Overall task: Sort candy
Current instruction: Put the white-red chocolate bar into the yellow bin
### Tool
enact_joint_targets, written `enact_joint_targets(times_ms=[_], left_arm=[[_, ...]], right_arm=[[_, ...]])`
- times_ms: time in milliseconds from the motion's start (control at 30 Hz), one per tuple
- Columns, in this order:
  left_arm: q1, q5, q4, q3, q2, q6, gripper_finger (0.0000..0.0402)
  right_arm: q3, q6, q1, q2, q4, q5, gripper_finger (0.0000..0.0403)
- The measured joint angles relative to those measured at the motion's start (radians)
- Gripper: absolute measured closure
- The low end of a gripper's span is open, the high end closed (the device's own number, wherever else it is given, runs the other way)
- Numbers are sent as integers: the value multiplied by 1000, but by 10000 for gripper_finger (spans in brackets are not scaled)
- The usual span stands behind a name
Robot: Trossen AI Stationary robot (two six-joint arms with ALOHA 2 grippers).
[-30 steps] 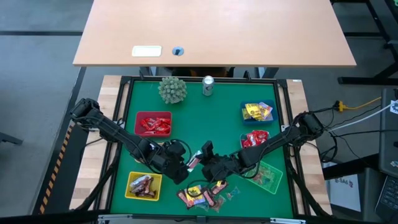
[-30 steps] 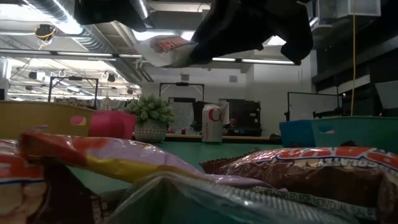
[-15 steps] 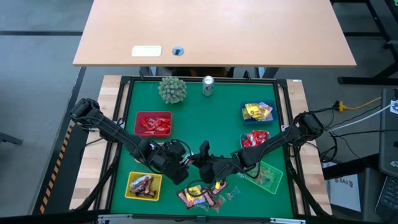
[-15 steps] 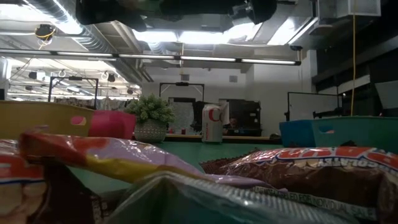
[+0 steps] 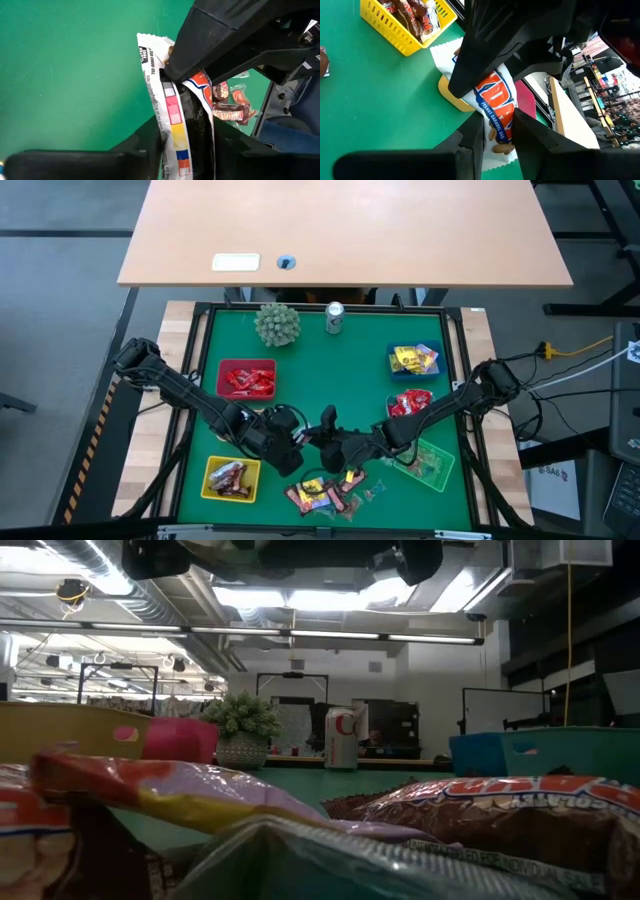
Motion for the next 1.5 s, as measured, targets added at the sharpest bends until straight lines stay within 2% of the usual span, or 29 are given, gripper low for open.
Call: enact_joint_targets(times_ms=[267, 533, 633, 833, 1000, 1200, 1333, 1500], left_arm=[[0, 3, 7, 0, 0, 0, 341], [-1, 3, 12, 0, 0, 0, 350], [-1, 3, 12, 0, 0, 0, 350], [0, 19, 11, 0, 0, 1, 351], [-1, 128, -2, 0, 0, 2, 351], [-55, 340, -115, 0, 1, -5, 351], [-122, 390, -188, -1, 1, -63, 351], [-219, 407, -240, 0, 1, -165, 351]], right_arm=[[0, -1, 0, 0, 0, 0, 313], [0, -1, 0, 0, 0, 0, 310], [0, -1, 0, 0, 0, 0, 292], [0, 0, 1, 0, 3, 25, 220], [0, 45, 23, 0, -7, 102, 184], [0, 130, 55, 0, -186, 113, 184], [0, 230, 67, 0, -361, 73, 190], [0, 358, 65, 0, -550, -150, 192]])
